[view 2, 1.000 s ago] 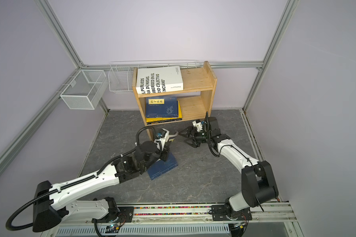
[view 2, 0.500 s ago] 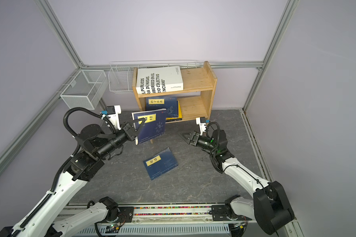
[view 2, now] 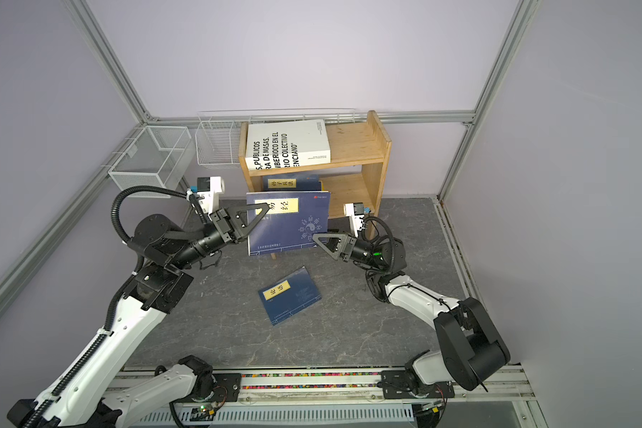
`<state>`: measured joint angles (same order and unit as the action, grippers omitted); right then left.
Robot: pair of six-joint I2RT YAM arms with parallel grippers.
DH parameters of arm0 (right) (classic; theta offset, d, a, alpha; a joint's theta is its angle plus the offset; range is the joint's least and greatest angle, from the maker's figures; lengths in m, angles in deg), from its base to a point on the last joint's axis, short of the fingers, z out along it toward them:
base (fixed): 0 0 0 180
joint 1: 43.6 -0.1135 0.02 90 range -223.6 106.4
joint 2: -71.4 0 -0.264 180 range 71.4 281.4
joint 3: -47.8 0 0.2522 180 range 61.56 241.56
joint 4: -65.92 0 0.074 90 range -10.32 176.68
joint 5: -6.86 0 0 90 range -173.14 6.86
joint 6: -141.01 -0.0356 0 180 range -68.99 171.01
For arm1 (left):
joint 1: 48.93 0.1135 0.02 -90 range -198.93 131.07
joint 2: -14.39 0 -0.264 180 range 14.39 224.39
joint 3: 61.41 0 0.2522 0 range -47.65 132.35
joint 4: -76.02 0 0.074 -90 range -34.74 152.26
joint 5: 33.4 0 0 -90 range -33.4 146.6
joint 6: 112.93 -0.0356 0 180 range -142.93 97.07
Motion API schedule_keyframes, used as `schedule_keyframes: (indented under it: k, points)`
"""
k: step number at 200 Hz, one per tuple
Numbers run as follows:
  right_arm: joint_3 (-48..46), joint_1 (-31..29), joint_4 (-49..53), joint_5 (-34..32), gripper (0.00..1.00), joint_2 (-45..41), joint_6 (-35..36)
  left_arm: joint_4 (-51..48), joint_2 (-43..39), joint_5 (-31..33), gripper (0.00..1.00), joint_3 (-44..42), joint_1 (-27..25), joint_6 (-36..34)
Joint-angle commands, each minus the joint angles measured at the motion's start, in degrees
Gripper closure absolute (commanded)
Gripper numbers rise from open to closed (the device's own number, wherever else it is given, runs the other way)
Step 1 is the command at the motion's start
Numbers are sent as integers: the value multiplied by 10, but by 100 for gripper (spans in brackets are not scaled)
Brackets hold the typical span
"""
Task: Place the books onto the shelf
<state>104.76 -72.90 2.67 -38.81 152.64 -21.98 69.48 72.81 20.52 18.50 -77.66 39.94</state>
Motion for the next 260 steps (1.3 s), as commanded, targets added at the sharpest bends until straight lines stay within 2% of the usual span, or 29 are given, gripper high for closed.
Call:
schedule_keyframes:
  k: [1,28,55,79,116,133,157,178,209,240,247,260]
  points:
    - [17,-4,-51,17,23,-22,-27,82,1,-31,100,-2,10,55]
    - [17,-9,-50,13,53,-25,-36,106,9,-32,100,-7,14,70]
    - [14,-18,-51,13,61,-26,-41,138,18,-34,100,-11,22,84]
    - [6,-18,-51,1,76,-32,-39,154,20,-34,100,-10,29,91]
    - [6,-20,-51,-20,86,-32,-32,156,21,-36,100,-16,32,95]
    - [8,-19,-51,-23,86,-34,-27,156,24,-40,100,-20,33,100]
    - [6,-20,-51,-33,77,-38,-22,156,29,-47,100,-22,36,105]
    - [1,-19,-51,-46,75,-44,-17,150,31,-49,100,-23,38,101]
    - [0,-20,-50,-58,90,-47,-22,135,31,-52,100,-21,39,86]
    - [-6,-19,-50,-74,93,-34,-39,53,19,-28,100,-7,39,18]
    - [-9,-20,-50,-78,93,-31,-42,23,13,-15,90,-3,39,-2]
    - [-18,-19,-50,-88,93,-26,-48,-41,-1,21,63,7,39,-65]
